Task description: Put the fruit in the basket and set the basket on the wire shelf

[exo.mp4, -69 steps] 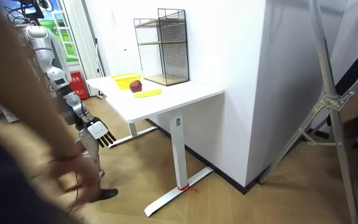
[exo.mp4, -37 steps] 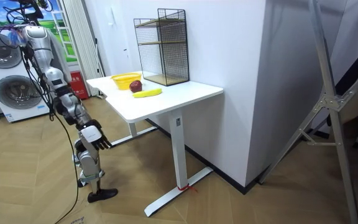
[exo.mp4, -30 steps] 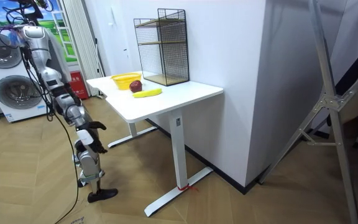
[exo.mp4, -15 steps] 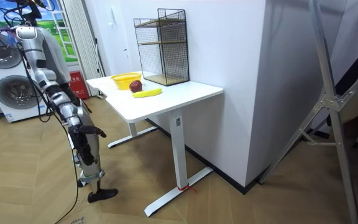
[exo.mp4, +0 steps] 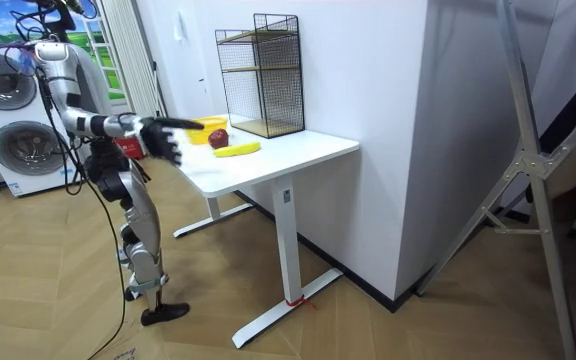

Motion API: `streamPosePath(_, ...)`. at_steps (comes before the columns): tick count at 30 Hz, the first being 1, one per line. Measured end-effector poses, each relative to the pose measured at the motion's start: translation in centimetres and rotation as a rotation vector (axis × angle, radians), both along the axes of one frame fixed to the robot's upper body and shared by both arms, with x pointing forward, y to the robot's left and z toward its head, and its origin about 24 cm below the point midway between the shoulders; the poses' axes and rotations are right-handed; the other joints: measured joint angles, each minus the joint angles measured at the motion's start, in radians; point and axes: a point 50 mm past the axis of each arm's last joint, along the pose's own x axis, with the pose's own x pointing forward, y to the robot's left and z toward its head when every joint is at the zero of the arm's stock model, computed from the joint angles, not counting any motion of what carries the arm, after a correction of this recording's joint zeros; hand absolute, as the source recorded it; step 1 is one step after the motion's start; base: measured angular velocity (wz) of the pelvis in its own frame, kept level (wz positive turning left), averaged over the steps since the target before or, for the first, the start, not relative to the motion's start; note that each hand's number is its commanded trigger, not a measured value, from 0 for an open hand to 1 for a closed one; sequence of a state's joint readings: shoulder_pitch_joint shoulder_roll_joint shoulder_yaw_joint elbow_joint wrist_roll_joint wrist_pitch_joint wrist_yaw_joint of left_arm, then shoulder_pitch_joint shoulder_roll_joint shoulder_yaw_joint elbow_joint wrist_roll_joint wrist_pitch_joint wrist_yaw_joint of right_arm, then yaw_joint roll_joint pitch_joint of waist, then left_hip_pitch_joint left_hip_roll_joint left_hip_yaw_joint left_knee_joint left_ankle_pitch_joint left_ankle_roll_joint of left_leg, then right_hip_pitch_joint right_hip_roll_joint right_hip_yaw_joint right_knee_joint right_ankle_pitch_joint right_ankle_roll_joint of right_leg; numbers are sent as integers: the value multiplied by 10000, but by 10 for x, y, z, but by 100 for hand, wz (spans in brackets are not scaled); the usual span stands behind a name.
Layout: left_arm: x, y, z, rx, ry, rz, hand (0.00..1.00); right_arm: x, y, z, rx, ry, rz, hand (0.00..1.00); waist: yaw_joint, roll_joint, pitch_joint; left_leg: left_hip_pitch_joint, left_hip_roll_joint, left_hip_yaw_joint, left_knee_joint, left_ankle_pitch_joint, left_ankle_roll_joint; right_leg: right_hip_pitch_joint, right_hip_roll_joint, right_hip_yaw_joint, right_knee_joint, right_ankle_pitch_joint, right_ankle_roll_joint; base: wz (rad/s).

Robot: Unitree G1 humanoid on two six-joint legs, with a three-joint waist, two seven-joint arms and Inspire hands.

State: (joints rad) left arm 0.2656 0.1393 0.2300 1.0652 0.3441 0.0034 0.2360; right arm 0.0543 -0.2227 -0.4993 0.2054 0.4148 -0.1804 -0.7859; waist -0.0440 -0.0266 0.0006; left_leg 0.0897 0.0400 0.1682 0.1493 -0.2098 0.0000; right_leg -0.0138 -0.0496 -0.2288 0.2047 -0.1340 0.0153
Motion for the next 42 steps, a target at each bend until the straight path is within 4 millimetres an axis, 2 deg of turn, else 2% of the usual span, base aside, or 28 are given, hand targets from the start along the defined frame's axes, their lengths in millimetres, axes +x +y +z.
streamPosePath(4, 7, 0, 1, 10, -203, -190, 0, 17, 20, 23, -1204, -408, 1161, 0, 178, -60, 51, -82, 2, -44, 13, 0, 0, -31, 3, -20, -10, -7, 7, 2)
streamPosePath(8, 11, -1, 1, -36, -230, -611, 0, 31, 42, 36, -2142, -673, 2418, 0, 329, -122, 75, -95, 4, -54, 16, 0, 0, -25, 4, -9, -32, -7, 7, 1)
streamPosePath(11, 15, -2, 1, -109, -316, -742, 0, 40, 55, 40, -2306, -843, 3485, 0, 509, -159, 60, -84, 0, -69, 12, -1, 0, 12, 5, -5, -64, -6, 8, 2)
streamPosePath(16, 11, -4, 0, -258, -169, -866, 0, 54, 71, 40, -2585, -767, 5288, 0, 560, -110, 65, -83, 1, -109, 16, -1, 0, 39, 7, -13, -65, -6, 8, 0)
streamPosePath(20, 10, -7, -1, -432, -71, -1052, 0, 59, 80, 38, -2659, -646, 6333, 0, 620, -11, 77, -82, 7, -139, 17, -1, 0, 49, 12, -18, -65, -3, 4, 1)
streamPosePath(24, 11, -8, -1, -629, -29, -1096, 0, 63, 89, 36, -3079, -235, 7357, 0, 721, 109, 24, -72, 7, -281, 19, -1, 0, 139, 12, -102, -145, 0, -1, 7)
streamPosePath(34, 18, -9, 0, -727, -84, -1761, 0, 68, 100, 17, -3667, 1200, 8987, 0, 1056, -44, 23, -73, 7, -408, 43, 0, -2, 230, 7, -213, -197, 2, -2, 4)
streamPosePath(39, 19, -9, 1, -656, -37, -1978, 0, 70, 108, 14, -3695, 1321, 9625, 0, 1081, -34, 29, -56, 6, -448, 56, 0, -2, 277, 3, -241, -211, 2, -3, 1)
streamPosePath(42, 19, -9, 1, -670, -33, -1984, 0, 70, 111, 5, -3498, 1656, 9987, 0, 1076, -37, 27, -61, 6, -503, 83, -3, -4, 312, 0, -282, -225, 2, -3, 4)
